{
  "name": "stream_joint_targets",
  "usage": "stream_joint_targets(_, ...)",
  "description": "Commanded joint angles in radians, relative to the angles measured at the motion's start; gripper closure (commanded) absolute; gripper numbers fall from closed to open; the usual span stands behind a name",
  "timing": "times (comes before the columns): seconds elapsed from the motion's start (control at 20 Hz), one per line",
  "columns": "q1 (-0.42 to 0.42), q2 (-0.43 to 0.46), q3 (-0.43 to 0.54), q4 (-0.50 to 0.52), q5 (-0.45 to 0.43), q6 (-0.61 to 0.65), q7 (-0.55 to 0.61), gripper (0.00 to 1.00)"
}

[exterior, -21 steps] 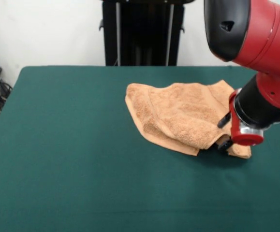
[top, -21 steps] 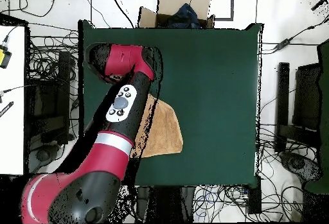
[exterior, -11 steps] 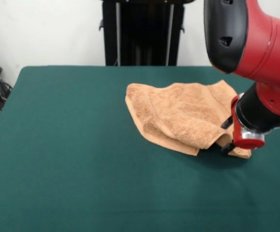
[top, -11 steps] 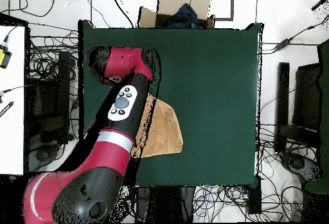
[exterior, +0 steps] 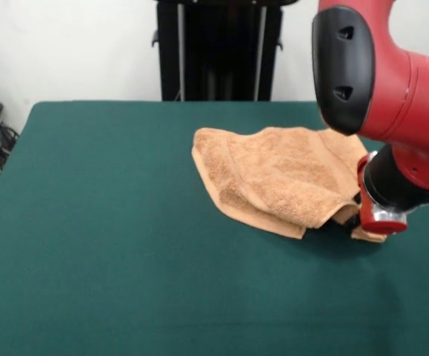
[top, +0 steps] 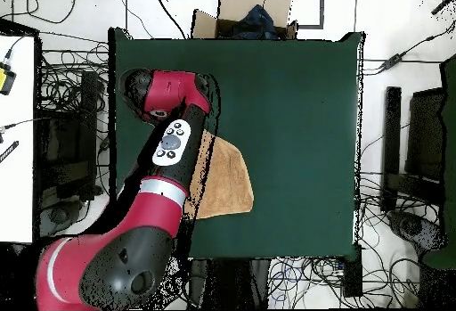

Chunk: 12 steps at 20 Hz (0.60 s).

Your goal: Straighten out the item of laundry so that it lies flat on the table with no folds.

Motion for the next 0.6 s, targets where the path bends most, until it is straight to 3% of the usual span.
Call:
stream_joint_targets(0.05,-0.018,0.02,0.145,0.093,-0.006,-0.031,-0.024,1.0)
stream_joint_targets(0.6,-0.011,0.023,0.162,0.087,-0.002,-0.03,-0.008,1.0)
